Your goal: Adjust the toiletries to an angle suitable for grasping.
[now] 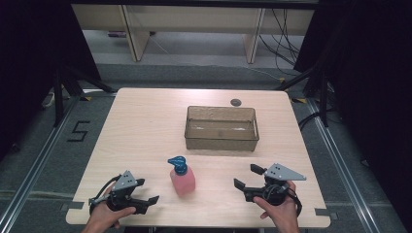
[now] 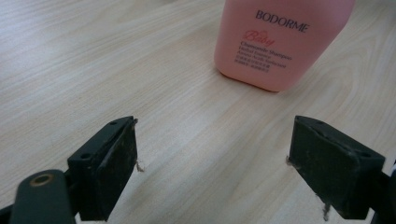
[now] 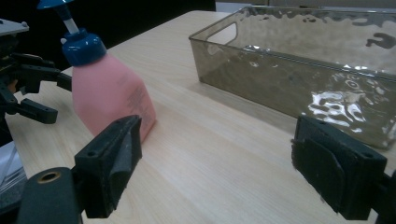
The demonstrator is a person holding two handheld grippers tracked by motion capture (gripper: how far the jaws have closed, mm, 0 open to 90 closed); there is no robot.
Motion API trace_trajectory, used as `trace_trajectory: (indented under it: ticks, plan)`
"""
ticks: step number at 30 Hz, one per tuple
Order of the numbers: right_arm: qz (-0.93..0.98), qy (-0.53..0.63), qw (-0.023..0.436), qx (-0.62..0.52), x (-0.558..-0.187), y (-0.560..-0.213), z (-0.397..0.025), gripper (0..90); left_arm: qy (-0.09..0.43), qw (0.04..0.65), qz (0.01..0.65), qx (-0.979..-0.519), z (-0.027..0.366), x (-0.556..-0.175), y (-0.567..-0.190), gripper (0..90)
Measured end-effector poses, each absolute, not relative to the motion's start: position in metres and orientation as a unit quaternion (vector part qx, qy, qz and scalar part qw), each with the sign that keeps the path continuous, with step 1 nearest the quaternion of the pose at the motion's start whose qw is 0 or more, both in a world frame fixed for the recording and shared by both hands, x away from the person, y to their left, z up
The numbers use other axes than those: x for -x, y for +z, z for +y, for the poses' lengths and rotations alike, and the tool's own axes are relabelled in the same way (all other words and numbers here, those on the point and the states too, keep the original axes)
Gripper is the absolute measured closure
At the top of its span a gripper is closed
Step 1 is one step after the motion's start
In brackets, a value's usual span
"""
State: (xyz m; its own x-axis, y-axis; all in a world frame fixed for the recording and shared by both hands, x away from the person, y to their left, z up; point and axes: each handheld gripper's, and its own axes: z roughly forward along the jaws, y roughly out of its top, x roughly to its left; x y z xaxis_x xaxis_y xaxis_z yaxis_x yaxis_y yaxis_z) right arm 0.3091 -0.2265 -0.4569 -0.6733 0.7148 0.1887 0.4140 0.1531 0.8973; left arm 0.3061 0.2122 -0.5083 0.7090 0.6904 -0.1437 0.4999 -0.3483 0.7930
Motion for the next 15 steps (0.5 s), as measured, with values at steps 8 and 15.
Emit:
trace_trajectory:
  ticks: [8, 15]
  plan:
    - [0.759, 0.529, 0.148, -0.35, -0.316, -0.451, -0.216, 19.0, 0.108, 0.438, 0.364, -0.815, 0.213, -0.306, -0.508, 14.8]
    - [0.765, 0.536, 0.13, -0.333, -0.323, -0.447, -0.198, 19.8, 0.108, 0.436, 0.365, -0.816, 0.213, -0.306, -0.508, 14.8]
